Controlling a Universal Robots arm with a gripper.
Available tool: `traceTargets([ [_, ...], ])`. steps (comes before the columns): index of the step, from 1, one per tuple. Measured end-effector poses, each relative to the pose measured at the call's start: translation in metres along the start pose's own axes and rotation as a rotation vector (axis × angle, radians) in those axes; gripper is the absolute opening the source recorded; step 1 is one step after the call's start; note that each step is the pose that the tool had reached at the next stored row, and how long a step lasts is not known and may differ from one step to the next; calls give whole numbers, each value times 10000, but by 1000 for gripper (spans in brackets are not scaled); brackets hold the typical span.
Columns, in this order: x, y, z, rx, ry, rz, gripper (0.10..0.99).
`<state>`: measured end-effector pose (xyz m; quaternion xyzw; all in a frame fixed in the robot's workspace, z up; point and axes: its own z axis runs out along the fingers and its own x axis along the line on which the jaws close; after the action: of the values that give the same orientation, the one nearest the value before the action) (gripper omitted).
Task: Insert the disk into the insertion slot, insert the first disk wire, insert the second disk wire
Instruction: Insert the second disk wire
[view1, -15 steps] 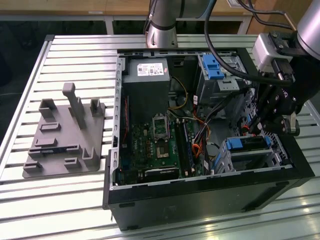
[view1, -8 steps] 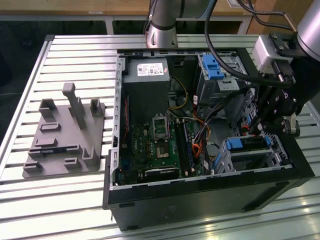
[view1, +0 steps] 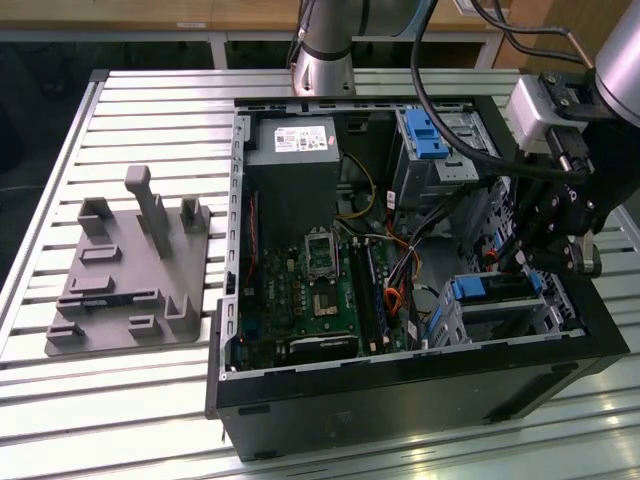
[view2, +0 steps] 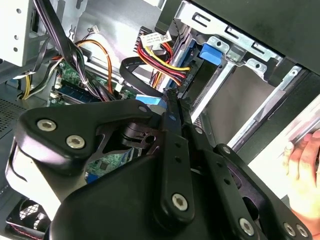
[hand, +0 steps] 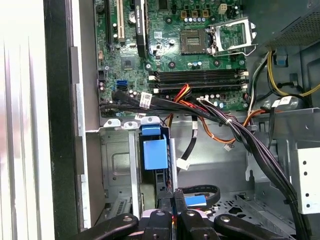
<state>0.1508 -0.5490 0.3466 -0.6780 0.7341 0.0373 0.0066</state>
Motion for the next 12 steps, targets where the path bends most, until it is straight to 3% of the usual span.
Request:
traceTargets([
  [12, 12, -3, 29, -4, 4, -69, 145],
])
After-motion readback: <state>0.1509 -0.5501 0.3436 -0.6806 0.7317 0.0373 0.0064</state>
